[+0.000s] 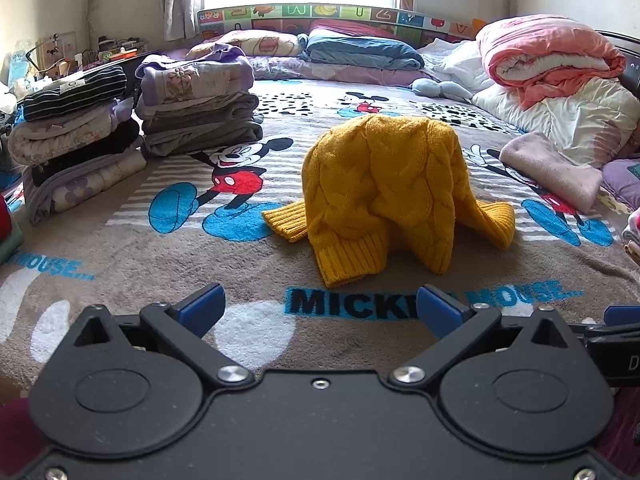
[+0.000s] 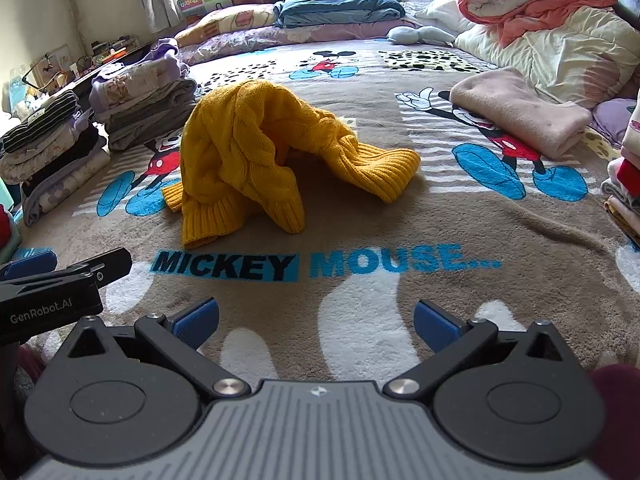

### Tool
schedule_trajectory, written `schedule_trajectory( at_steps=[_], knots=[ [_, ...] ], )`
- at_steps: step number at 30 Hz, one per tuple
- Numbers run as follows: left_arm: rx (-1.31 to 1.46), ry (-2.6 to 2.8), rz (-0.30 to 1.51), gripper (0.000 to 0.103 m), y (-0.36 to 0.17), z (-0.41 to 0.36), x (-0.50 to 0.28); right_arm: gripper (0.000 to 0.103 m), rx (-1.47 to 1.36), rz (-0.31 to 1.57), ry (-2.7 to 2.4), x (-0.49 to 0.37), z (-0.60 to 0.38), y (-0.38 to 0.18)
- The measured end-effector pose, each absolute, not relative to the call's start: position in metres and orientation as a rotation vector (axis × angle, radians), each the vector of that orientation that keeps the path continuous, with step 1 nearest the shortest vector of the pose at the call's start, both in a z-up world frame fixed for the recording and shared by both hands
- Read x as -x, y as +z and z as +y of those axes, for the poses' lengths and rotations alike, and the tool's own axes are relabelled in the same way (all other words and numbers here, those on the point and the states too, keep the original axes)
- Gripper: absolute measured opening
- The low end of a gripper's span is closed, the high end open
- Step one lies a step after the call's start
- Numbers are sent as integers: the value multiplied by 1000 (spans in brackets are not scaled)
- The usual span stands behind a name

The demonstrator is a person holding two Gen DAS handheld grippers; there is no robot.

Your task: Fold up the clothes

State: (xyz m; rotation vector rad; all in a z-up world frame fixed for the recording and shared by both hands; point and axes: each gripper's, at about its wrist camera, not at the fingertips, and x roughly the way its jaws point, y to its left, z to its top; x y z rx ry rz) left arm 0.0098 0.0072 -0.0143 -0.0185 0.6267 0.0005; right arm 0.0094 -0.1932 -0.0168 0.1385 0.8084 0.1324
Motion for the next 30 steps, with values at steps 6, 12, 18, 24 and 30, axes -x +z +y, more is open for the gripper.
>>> schedule_trajectory(
  at_steps=[6, 12, 18, 24, 30],
  knots=[
    [22, -3, 629, 103, -16, 8, -11, 103, -137, 811, 132, -11, -193, -17],
    [25, -4, 632, 103, -17, 8, -12, 103, -134, 814, 133, -12, -192, -18],
    [28, -7, 634, 103, -17, 9, -13, 103, -132, 819, 137, -12, -191, -19],
    [30, -8, 636, 103, -18, 9, -13, 103, -130, 823, 139, -13, -190, -20],
    [30, -11, 643, 103, -19, 9, -16, 103, -131, 824, 140, -15, -190, -20]
  ],
)
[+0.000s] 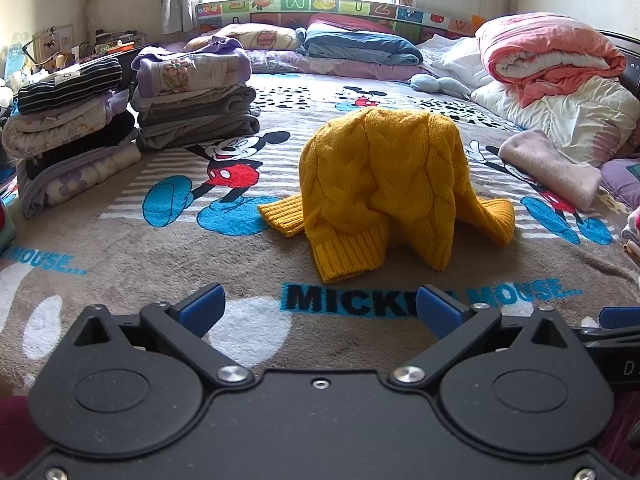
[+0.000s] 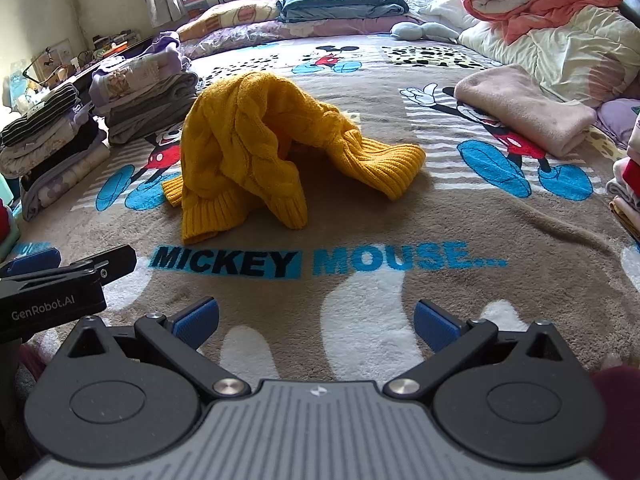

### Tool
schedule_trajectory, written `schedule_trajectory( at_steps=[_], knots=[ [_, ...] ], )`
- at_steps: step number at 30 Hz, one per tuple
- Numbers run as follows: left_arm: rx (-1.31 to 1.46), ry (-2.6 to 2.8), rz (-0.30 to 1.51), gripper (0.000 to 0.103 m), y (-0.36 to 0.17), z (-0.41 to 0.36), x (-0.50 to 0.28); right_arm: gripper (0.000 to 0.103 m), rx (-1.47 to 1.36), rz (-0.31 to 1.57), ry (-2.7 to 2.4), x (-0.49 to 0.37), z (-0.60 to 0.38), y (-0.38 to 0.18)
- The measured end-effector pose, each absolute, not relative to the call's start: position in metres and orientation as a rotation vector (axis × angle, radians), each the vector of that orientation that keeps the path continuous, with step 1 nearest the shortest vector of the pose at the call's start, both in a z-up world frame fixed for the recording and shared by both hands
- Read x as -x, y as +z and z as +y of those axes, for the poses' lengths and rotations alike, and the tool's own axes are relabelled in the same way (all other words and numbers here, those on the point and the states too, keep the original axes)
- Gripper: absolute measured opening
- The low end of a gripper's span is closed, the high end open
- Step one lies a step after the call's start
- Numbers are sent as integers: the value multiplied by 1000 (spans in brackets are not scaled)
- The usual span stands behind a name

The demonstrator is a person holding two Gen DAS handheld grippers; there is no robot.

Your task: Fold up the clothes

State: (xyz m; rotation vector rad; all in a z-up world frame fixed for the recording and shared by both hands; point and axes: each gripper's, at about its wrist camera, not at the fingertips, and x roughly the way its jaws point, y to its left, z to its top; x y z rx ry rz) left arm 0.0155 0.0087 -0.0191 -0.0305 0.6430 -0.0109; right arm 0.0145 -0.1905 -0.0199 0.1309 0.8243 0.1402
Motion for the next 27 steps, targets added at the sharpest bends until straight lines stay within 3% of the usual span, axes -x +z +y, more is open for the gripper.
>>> schedule_trajectory(
  at_steps=[27],
  knots=[
    [26, -51, 806, 103, -41, 9, -73, 103, -263, 721, 313, -65, -213, -35]
  ],
)
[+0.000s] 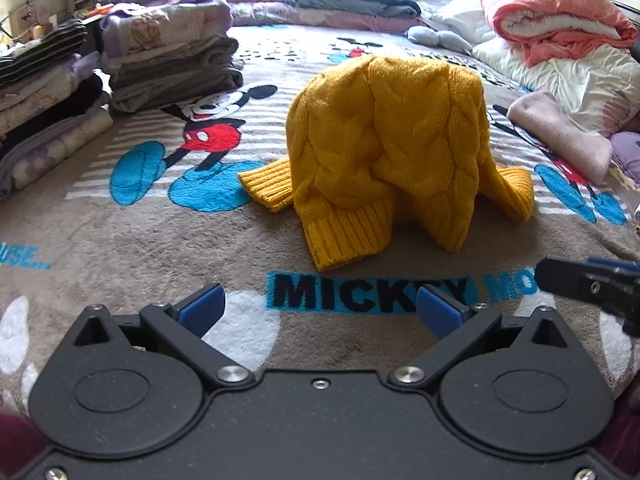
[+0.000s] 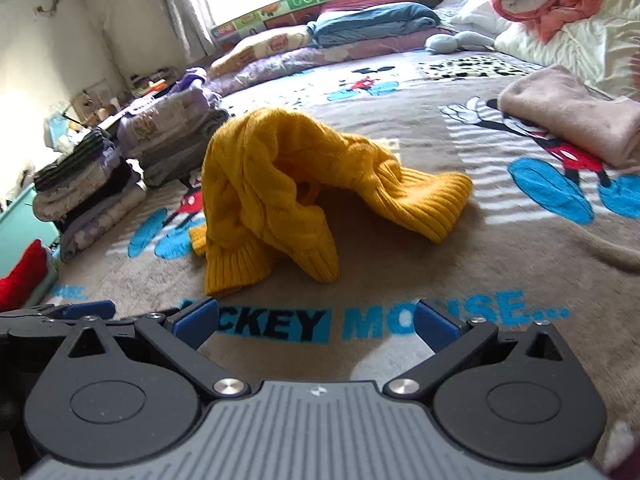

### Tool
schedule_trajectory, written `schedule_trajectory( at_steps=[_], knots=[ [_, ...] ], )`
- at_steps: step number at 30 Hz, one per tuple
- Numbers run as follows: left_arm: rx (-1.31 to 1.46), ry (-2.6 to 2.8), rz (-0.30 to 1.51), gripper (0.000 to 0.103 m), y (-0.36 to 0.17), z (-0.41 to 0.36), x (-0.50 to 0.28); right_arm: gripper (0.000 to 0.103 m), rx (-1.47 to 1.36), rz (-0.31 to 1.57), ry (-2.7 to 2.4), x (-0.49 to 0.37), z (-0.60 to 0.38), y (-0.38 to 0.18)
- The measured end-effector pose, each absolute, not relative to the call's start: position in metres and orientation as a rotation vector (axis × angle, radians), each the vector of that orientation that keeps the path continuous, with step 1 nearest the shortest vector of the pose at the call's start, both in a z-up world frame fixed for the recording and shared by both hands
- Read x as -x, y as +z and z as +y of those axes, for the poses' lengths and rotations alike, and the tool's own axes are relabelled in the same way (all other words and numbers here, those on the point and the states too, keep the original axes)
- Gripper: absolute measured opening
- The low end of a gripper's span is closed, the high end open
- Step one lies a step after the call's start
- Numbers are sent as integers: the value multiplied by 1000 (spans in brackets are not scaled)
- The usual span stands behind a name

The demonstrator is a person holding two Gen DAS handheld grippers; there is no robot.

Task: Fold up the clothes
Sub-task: 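Grasp the yellow sweater with the right gripper while the left gripper grasps another part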

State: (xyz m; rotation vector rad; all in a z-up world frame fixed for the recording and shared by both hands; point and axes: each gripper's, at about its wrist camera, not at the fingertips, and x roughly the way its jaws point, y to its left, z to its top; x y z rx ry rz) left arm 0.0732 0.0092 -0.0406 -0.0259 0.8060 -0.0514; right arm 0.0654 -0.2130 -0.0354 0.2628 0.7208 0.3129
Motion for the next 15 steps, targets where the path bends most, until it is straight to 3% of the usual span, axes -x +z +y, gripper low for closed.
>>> schedule_trajectory(
  at_steps=[15],
  knots=[
    [95, -188, 831, 103, -18, 42, -143, 103, -509, 632, 426, -150, -265, -34]
  ],
)
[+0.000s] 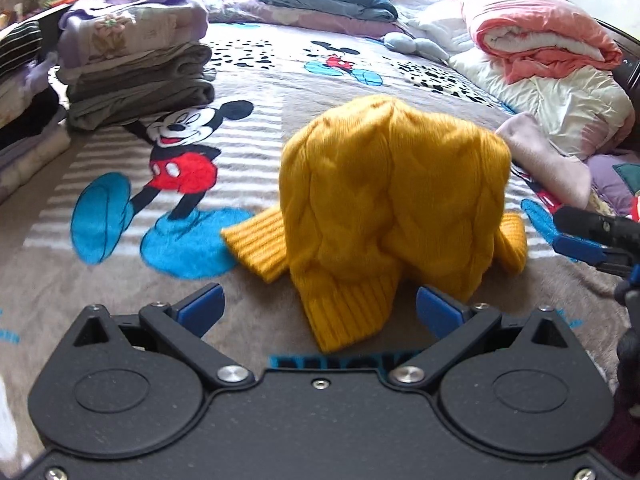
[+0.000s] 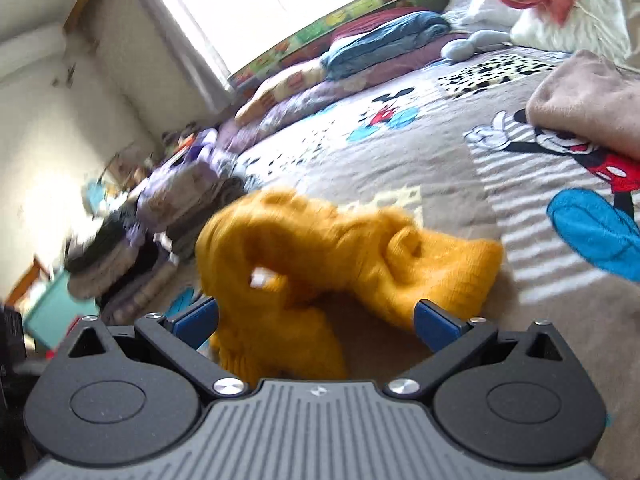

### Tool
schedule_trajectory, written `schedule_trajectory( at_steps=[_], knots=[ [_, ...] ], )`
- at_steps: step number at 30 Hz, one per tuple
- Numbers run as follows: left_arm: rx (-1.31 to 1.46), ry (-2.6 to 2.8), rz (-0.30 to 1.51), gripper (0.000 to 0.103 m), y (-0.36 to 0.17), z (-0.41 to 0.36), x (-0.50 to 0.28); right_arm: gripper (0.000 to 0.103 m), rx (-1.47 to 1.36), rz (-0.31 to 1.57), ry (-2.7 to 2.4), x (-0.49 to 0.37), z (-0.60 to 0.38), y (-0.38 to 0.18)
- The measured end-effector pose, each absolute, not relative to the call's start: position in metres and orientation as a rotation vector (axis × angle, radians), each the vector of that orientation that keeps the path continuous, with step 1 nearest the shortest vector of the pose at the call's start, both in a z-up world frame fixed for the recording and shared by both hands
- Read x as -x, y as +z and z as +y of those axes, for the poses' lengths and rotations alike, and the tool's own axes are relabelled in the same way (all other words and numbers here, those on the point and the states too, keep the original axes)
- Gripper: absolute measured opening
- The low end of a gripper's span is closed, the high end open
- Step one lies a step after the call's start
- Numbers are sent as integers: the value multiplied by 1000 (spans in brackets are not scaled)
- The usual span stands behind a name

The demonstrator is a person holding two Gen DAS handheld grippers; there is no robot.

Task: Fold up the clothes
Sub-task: 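Grasp the yellow sweater with the right gripper while the left gripper grasps another part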

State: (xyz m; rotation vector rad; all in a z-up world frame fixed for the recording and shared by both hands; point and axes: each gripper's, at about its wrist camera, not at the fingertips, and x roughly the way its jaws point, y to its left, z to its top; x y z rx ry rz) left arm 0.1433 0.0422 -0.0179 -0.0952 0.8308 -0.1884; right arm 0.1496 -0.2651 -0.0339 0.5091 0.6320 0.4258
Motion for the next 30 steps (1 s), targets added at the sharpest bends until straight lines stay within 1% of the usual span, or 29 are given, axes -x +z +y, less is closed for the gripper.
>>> schedule_trajectory(
  at_steps=[3, 10, 13, 14, 16, 18, 26, 30],
  knots=[
    [155, -232, 859, 103, -10, 53, -163, 103, -577, 643, 450, -175, -278, -39],
    [207, -285, 799, 102, 18, 70, -208, 103, -653, 683, 427, -230, -289, -55],
    [212, -312, 784, 102, 25, 74, -234, 101, -695, 682, 421, -249, -295, -66],
    [214, -325, 788, 101, 26, 75, -244, 99, -709, 686, 431, -253, -296, -70],
    [201, -341, 799, 95, 25, 75, -267, 95, -730, 696, 441, -261, -296, -80],
    [194, -370, 824, 85, 21, 74, -291, 86, -751, 705, 451, -268, -297, -91],
    [185, -424, 952, 82, 1, 51, -383, 85, -781, 739, 493, -284, -286, -107],
    [153, -485, 1011, 83, -12, 38, -418, 77, -772, 757, 515, -287, -278, -113]
  ],
)
